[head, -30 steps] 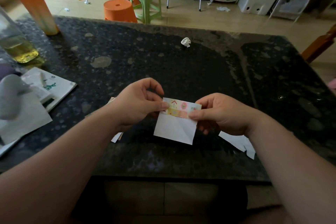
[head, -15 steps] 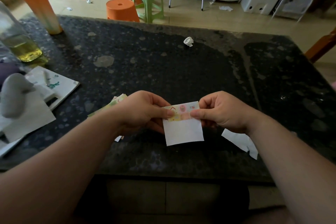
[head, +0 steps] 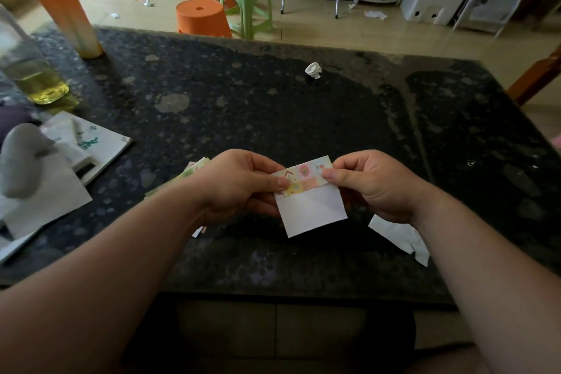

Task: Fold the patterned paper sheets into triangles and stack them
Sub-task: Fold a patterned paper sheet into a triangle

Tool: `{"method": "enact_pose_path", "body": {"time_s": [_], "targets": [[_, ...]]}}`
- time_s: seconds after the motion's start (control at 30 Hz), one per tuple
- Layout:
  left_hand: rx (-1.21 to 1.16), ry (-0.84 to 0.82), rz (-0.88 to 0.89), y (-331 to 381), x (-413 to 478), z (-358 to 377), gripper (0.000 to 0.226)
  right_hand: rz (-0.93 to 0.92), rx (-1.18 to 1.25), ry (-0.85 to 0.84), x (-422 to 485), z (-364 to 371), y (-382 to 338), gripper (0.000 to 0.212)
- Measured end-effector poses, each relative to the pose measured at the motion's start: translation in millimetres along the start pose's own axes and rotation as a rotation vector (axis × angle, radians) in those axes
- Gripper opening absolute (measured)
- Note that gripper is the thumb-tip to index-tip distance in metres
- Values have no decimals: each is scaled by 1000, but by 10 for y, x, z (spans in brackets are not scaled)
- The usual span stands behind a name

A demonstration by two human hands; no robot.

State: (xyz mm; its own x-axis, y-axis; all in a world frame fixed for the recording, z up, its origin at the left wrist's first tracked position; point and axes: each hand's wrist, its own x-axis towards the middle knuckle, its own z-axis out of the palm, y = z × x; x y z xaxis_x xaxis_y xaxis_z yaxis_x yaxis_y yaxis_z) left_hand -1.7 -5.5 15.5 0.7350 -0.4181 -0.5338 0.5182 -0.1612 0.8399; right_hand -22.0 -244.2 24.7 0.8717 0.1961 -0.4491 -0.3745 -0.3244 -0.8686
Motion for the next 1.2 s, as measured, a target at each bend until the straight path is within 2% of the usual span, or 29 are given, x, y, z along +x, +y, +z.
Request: {"method": "enact_pose_path", "body": {"time_s": [0.27,0.43,0.73,0.87,1.03,1.2], "targets": [[-62,8,36,-5,-13,71,12,-24,-20,13,12,24,9,17],[-69,19,22,6,-25,91,8,-7,25,-3,-5,16,-25,32],[-61,8,19,5,-13,95,11,-37,6,10,-13,13,-4,28],[1,-40,5,-33,14,108,21,-48,-9,-23,5,12,1,25],[206,-80,-12,-88,62,175,42,-70,-36,-144,24,71,35,24],[167,-83,49,-111,44,194,44,-52,42,-205,24,67,34,25]]}}
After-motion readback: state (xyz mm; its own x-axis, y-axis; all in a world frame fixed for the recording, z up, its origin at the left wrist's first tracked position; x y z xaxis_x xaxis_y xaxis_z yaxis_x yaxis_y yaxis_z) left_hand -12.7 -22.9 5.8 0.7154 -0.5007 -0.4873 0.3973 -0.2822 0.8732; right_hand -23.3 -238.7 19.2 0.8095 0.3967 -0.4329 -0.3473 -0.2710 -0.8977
